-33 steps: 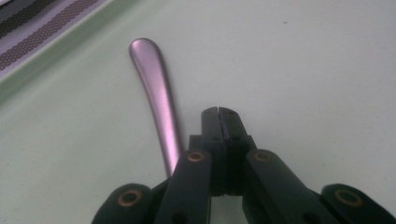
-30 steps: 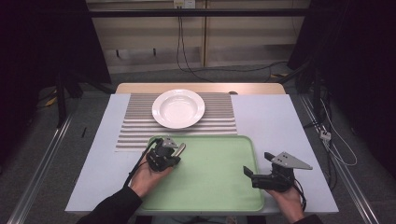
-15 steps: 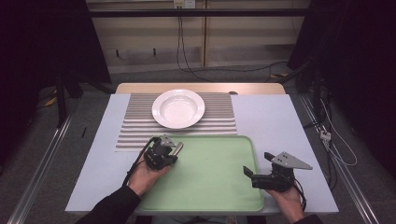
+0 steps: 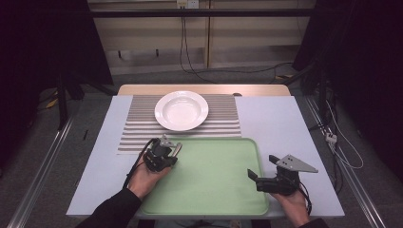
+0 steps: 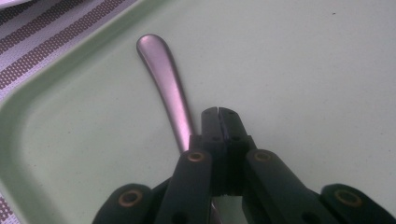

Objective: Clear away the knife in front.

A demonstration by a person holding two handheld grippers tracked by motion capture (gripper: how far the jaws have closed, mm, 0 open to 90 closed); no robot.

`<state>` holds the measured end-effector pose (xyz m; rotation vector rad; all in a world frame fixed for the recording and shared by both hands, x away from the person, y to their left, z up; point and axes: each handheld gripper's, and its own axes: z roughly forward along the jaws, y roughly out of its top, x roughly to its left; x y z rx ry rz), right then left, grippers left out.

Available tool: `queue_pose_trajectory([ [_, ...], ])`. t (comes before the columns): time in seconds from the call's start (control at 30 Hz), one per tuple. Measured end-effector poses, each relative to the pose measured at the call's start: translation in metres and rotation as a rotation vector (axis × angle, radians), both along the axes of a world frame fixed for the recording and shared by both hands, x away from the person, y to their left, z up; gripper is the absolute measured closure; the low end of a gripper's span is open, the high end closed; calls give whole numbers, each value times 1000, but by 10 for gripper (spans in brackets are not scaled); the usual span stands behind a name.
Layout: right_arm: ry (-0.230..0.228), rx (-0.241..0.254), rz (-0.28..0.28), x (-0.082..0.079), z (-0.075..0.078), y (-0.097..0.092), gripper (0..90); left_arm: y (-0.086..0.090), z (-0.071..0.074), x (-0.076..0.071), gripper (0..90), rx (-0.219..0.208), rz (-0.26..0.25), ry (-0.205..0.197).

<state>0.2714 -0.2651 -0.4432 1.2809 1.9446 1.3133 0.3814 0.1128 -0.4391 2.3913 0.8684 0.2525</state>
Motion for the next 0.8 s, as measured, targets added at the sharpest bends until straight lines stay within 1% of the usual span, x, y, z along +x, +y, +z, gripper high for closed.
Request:
queue_pose_trajectory([
  [0.17,-2,0,0,0,0,0,25,3,0,1,900,6,19,0],
  [0.2,-2,0,-1,0,0,0,25,4,1,2,900,12,21,1],
  [0.33,-2,1,0,-1,0,0,24,9,2,3,900,7,24,8],
  [0.37,-2,0,0,-1,0,0,24,10,2,3,900,13,37,4],
  [0.4,-2,0,1,-1,0,0,24,12,2,3,900,1,32,14],
  [0.47,-1,2,-1,0,0,0,25,13,2,4,900,10,36,9],
  [0.5,-1,1,0,-1,0,0,25,13,2,4,900,6,39,11],
  [0.6,-2,-1,3,-1,0,0,24,16,2,5,900,12,52,10],
  [0.63,-1,0,3,-1,0,0,24,17,1,5,900,16,56,19],
  [0.73,-1,-1,3,-1,0,0,25,21,1,6,900,10,66,22],
  [0.77,-2,-2,3,-1,0,0,25,22,1,6,900,16,70,19],
  [0.8,-2,-1,3,-1,0,0,25,23,1,5,900,13,74,20],
])
